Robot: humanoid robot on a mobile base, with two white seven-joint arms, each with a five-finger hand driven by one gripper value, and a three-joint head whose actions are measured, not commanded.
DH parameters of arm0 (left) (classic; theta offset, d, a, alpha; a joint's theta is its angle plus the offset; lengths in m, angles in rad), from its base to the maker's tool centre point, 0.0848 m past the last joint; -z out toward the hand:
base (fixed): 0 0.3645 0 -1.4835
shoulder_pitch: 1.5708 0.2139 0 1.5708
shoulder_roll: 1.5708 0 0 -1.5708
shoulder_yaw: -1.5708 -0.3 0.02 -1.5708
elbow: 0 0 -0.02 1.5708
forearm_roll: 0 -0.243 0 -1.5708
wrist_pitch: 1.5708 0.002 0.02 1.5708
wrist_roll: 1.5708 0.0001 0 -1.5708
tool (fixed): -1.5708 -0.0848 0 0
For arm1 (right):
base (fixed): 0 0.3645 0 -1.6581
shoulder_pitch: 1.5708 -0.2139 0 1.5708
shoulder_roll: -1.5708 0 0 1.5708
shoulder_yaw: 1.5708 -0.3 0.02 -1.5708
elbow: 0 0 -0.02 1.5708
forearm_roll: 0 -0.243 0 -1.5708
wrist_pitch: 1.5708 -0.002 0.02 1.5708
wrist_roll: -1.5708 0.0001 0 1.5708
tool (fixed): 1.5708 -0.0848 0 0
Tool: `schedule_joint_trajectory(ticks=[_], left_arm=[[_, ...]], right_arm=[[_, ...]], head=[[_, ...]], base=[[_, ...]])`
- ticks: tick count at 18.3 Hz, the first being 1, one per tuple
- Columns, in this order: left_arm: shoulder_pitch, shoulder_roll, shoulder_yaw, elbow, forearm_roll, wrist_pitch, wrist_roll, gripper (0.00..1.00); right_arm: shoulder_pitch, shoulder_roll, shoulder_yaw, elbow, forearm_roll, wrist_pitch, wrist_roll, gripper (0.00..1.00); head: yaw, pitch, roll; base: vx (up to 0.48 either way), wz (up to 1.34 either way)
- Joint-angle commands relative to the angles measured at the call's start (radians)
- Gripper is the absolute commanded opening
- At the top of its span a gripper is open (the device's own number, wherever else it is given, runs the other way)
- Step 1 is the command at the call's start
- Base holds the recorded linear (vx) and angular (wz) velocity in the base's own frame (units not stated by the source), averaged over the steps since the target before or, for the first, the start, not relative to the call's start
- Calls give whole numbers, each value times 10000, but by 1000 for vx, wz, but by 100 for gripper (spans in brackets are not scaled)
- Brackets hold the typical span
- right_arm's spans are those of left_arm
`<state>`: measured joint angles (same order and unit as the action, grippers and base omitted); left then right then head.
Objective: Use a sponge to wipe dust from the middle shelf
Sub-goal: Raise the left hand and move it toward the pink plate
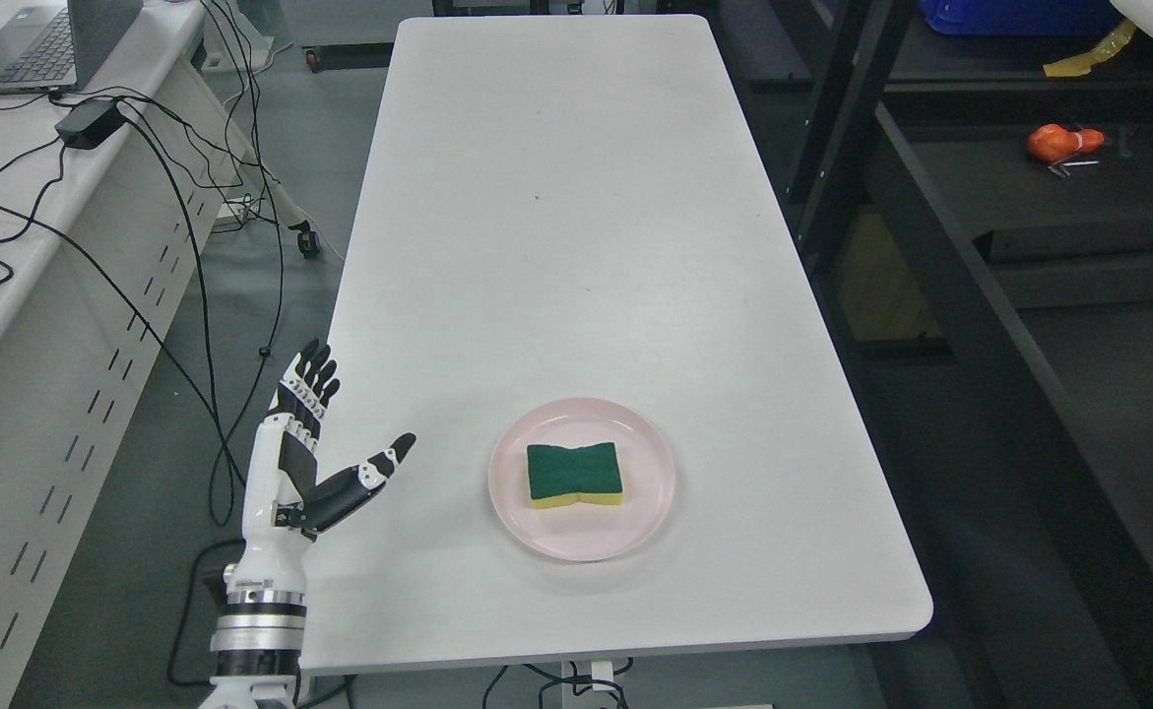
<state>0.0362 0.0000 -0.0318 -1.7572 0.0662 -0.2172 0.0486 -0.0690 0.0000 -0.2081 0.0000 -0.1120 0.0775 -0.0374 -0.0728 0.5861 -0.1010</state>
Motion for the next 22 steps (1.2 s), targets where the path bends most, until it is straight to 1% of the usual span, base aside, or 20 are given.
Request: schedule_joint_trajectory(ticks=[1, 5, 6, 7, 8, 10, 11, 12, 13, 15, 17, 18, 20, 22], left_arm=[[21, 175, -127, 23, -2, -7, -10, 99], [-25, 175, -127, 23, -2, -129, -10, 99], [-101, 275, -21, 38, -18, -236, -101, 99], [-238, 686, 41, 144, -63, -449, -269, 99], [-528, 1283, 41, 373, -216, -725, -423, 99], [-1264, 2434, -50, 926, -1636, -1125, -745, 98], [-1647, 3001, -81, 1019, -2616, -1309, -1172, 98], [-1939, 3402, -142, 1005, -3385, -1569, -1814, 98], [-2261, 3755, -294, 1005, -4212, -2073, -2701, 97], [-3074, 4186, -480, 1020, -5748, -3116, -4298, 96], [-3642, 4478, -648, 1050, -6732, -3838, -5526, 96], [-3979, 4601, -968, 1051, -7162, -4145, -5942, 97], [-4700, 4983, -1978, 1051, -8112, -4683, -6299, 96], [-5253, 5459, -2793, 1051, -8957, -4793, -6315, 96]], right_arm=[[0, -175, 10, -174, 0, -8, 6, 100], [0, -175, -5, -174, 0, -8, 6, 100], [0, -175, -5, -174, 0, -8, 6, 100], [0, -175, -5, -174, 0, -8, 6, 100], [0, -175, -5, -174, 0, -8, 6, 100], [0, -175, -5, -174, 0, -8, 6, 100], [0, -175, -5, -174, 0, -8, 6, 100], [0, -175, -5, -174, 0, -8, 6, 100], [0, -175, 10, -174, 0, -8, 6, 100], [0, -175, -5, -174, 0, -8, 6, 100], [0, -175, -5, -174, 0, -8, 6, 100], [0, -175, 10, -174, 0, -8, 6, 100], [0, -175, -5, -174, 0, -8, 6, 100], [0, -175, -5, -174, 0, -8, 6, 100]], head=[[0, 0, 0], [0, 0, 0], [0, 0, 0], [0, 0, 0], [0, 0, 0], [0, 0, 0], [0, 0, 0], [0, 0, 0], [0, 0, 0], [0, 0, 0], [0, 0, 0], [0, 0, 0], [0, 0, 0], [0, 0, 0]], base=[[0, 0], [0, 0], [0, 0], [0, 0], [0, 0], [0, 0], [0, 0], [0, 0], [0, 0], [0, 0], [2, 8], [4, 15], [0, 0], [0, 0]])
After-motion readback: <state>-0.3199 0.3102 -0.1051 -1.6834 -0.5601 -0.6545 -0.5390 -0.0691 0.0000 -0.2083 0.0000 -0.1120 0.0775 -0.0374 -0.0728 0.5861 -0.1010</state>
